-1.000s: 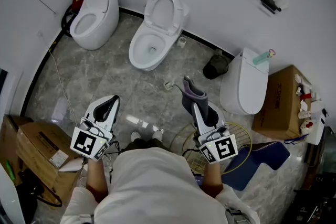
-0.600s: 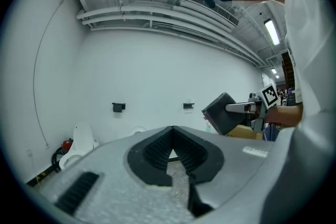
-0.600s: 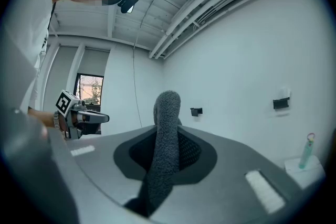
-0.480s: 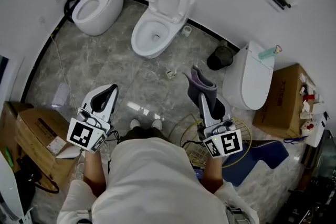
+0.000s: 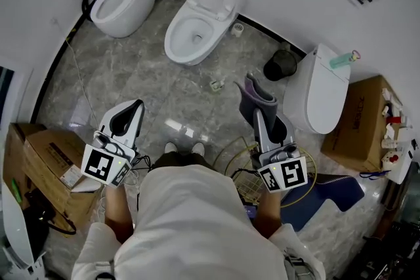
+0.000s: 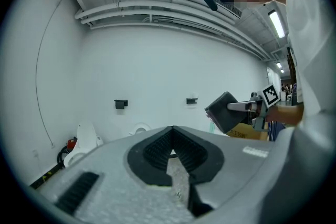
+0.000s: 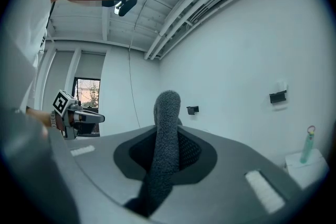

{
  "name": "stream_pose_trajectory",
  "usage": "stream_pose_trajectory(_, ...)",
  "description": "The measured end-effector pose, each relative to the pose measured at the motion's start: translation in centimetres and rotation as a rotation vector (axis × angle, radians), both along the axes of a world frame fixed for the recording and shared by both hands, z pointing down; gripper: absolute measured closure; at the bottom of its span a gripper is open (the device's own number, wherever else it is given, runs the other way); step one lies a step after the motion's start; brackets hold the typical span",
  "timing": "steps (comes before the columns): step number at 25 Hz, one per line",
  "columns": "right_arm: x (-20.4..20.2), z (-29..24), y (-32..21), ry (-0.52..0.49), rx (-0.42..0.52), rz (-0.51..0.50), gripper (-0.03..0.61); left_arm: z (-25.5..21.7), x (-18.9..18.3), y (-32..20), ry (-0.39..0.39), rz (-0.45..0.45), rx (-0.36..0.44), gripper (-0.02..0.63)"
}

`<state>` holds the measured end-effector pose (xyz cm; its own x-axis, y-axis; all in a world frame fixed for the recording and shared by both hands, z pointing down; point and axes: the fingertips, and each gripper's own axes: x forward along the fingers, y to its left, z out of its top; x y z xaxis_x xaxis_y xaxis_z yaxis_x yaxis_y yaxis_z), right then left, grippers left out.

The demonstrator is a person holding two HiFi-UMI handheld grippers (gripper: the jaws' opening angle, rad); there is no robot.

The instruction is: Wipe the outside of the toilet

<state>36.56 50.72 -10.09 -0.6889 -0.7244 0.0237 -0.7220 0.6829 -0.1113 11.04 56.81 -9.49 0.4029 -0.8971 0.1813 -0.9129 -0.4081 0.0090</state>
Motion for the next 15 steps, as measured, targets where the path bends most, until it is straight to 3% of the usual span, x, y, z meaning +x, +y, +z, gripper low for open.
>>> stream_pose_trajectory(15, -0.5, 1.0, -5.5, -0.017, 0.021, 0.027, 0.522, 0.5, -1.0, -5.4, -0.013, 0.008, 0.027, 0.615)
